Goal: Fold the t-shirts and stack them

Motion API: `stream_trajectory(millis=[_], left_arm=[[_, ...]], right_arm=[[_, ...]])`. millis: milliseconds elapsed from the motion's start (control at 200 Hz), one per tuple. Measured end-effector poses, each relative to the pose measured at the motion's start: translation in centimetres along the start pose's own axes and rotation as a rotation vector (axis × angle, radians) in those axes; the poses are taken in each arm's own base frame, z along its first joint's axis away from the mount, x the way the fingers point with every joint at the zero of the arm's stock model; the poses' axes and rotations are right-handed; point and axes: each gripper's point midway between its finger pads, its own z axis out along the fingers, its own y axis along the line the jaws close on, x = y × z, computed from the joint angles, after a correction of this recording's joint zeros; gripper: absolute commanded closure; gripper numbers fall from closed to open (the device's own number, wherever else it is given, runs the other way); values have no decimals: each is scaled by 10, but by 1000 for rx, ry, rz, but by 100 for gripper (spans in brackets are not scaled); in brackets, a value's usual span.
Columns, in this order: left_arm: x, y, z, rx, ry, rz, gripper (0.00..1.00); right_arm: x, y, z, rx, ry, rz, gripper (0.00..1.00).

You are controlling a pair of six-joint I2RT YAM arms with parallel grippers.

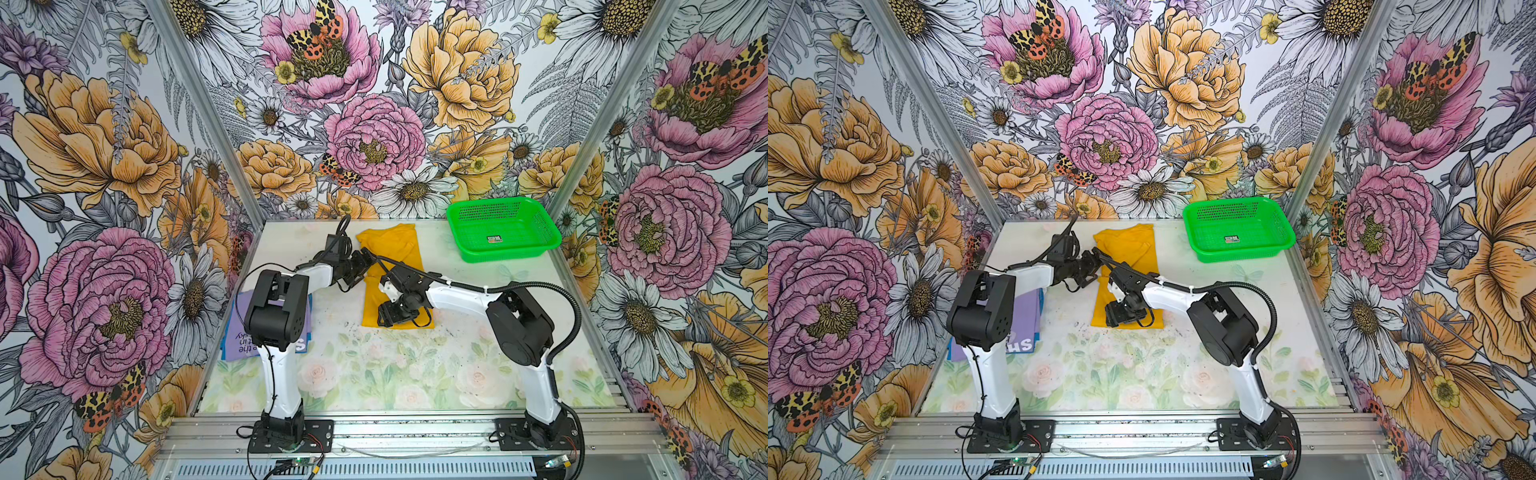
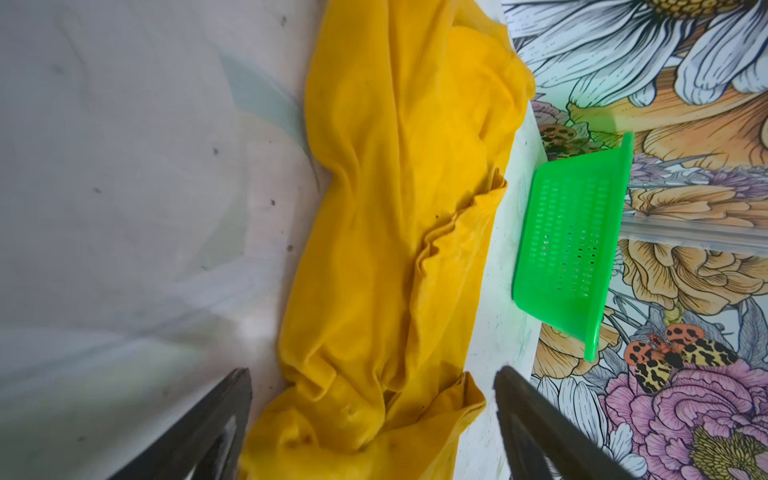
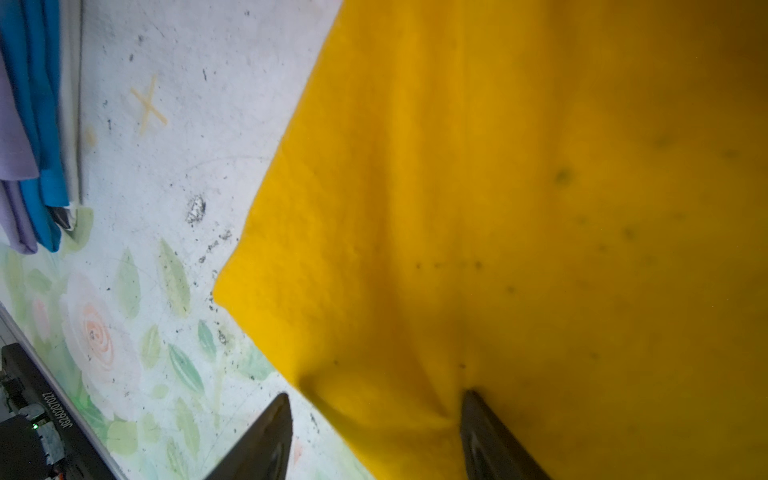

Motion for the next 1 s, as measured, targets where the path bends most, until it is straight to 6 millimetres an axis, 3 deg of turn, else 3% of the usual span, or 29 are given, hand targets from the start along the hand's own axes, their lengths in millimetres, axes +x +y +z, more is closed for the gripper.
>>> stream_trajectory(millis=[150, 270, 385, 470, 605, 705, 846, 996], left_arm=[[-17, -10, -16, 39, -50, 8, 8], [-10, -18, -38, 52, -52, 44, 7], [19, -13, -68, 27, -26, 78, 8], [50, -5, -86, 2, 6, 106, 9], [105, 17, -93, -53, 95, 139, 12], [139, 38, -93, -106, 161, 151, 15], [159, 64, -97, -165, 185, 144, 19], [164, 79, -100, -196, 178, 140, 23]], right_arm=[[-1, -1, -1, -7, 0, 2, 34], [0, -3, -5, -10, -9, -3, 33], [12, -10, -19, -3, -4, 15, 30], [18, -21, -42, 4, -28, 56, 26], [26, -51, -89, 20, -106, 152, 22], [39, -78, -111, 44, -145, 225, 24], [67, -108, -114, 73, -125, 306, 34], [89, -112, -103, 60, -70, 315, 47]])
